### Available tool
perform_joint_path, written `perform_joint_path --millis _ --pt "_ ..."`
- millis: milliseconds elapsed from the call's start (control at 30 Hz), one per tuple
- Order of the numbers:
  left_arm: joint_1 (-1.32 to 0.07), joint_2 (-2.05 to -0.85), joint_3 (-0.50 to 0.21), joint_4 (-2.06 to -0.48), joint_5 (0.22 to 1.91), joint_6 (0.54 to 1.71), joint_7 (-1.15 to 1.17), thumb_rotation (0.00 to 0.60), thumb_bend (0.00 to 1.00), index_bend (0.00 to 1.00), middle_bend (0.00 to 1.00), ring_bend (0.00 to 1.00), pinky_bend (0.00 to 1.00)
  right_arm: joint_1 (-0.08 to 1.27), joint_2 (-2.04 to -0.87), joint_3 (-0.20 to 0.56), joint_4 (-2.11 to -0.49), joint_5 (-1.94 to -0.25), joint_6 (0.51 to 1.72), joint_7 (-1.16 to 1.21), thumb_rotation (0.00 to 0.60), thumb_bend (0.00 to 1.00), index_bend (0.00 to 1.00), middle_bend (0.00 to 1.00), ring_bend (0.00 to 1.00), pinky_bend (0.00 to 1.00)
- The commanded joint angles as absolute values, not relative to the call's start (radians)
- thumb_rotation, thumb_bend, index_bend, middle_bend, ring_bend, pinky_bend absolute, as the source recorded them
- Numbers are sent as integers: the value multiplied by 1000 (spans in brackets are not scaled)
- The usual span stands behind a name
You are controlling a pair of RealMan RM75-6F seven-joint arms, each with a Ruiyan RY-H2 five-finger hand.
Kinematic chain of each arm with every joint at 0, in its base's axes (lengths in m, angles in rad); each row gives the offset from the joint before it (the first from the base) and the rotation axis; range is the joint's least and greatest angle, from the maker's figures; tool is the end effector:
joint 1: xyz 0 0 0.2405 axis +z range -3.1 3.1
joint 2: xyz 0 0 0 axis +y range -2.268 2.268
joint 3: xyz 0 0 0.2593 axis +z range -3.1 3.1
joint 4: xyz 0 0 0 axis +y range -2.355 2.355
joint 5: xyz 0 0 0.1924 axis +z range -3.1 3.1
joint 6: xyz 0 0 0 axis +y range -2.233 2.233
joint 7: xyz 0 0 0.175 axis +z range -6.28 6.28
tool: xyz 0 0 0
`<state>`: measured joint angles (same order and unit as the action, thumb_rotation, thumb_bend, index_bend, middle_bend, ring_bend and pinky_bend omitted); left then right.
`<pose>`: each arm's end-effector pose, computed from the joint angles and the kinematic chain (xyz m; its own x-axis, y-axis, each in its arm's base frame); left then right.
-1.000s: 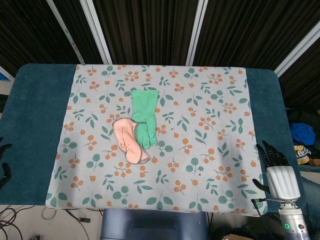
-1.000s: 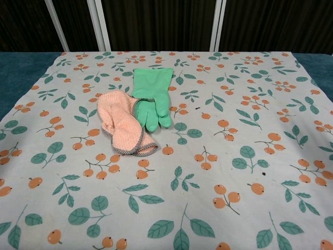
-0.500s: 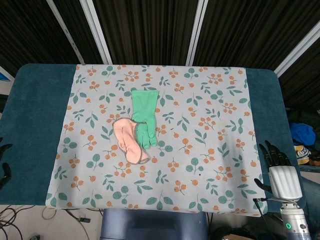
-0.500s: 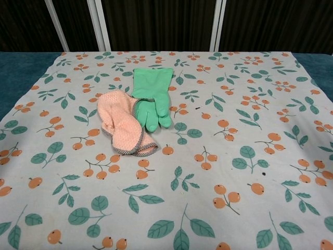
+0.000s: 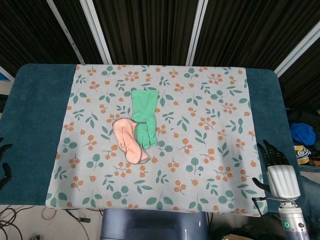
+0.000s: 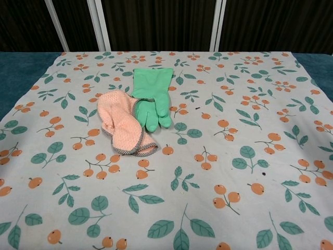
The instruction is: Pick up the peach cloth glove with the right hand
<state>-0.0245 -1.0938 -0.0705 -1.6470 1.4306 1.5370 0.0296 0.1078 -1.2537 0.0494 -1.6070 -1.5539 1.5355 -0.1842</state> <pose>-0.3197 0.1947 0.1978 0.4115 -0.0429 0.9104 0.9074 0.1129 -0.4049 -0.2799 -0.2158 0.1398 0.4442 0.0592 0.8940 -0.8907 -0.0789 0.4477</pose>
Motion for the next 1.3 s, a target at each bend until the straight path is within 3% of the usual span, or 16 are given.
perform_joint_path --millis 33,367,700,1133,1300 --pt "-25 -1093 -70 -1647 1431 1536 29 600 696 207 77 93 29 148 -1258 60 -1607 -1570 1487 -144 600 152 0 0 110 203" --pt "-24 -1087 -79 -1667 1406 1527 12 600 696 207 78 93 29 394 -1274 176 -1702 -1400 1115 -192 600 150 0 0 110 203" --pt "-32 -1077 -86 -1685 1386 1507 11 600 696 207 79 93 29 644 -1456 270 -1631 -1215 873 -322 600 151 0 0 109 203" --pt "-40 -1068 -95 -1707 1358 1487 17 600 696 207 78 93 29 860 -1732 301 -1466 -1041 809 -460 600 150 0 14 110 204" --pt "-40 -1066 -96 -1713 1355 1486 16 600 696 207 78 93 29 914 -1807 304 -1404 -995 813 -493 600 151 0 71 119 203"
